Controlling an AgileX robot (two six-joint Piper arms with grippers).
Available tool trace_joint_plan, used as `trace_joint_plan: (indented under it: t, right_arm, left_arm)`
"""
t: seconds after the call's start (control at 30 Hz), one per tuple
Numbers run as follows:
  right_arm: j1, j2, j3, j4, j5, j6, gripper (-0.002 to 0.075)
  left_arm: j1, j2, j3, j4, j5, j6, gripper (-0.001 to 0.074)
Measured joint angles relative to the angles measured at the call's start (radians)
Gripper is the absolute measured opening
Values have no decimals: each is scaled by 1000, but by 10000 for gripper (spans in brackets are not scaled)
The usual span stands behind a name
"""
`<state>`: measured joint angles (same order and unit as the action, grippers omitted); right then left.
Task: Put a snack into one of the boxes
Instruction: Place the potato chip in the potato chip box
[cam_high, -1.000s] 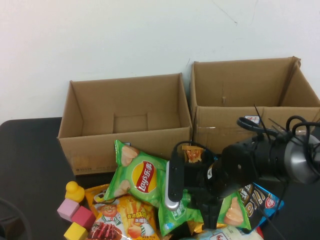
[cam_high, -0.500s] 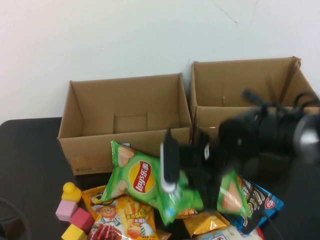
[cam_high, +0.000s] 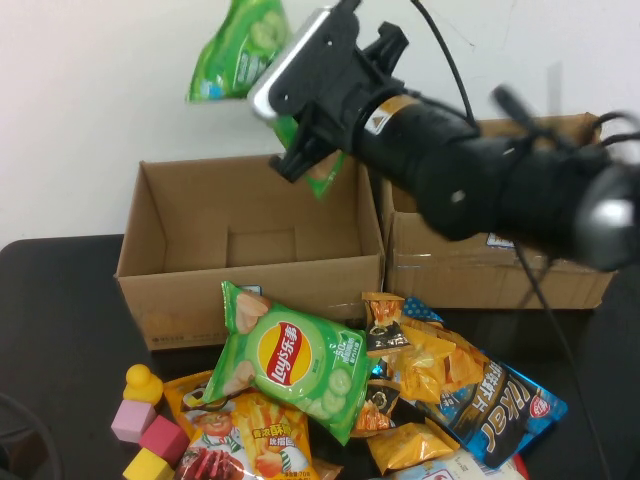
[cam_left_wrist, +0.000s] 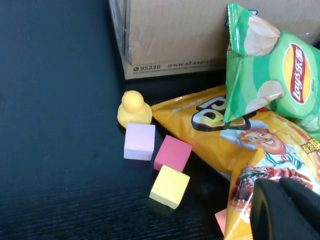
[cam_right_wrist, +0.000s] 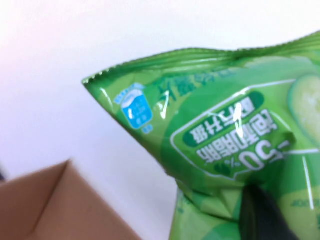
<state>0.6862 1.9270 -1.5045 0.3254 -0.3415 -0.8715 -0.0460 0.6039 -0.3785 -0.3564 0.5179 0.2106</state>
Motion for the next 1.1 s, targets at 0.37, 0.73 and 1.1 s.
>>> trace_joint_plan:
  t: [0.37,0.73,1.1]
  right_arm:
    - [-2,337,-198,8,-40,155,121]
    - [-31,379,-414,189,408,159,400]
    - [-38,129,-509,182,983,153,68]
  left_arm:
    - [0,0,0,0,0,0,-2]
    - [0,0,0,-26,0,0,-2]
    - [0,0,0,-193,7,108,-2]
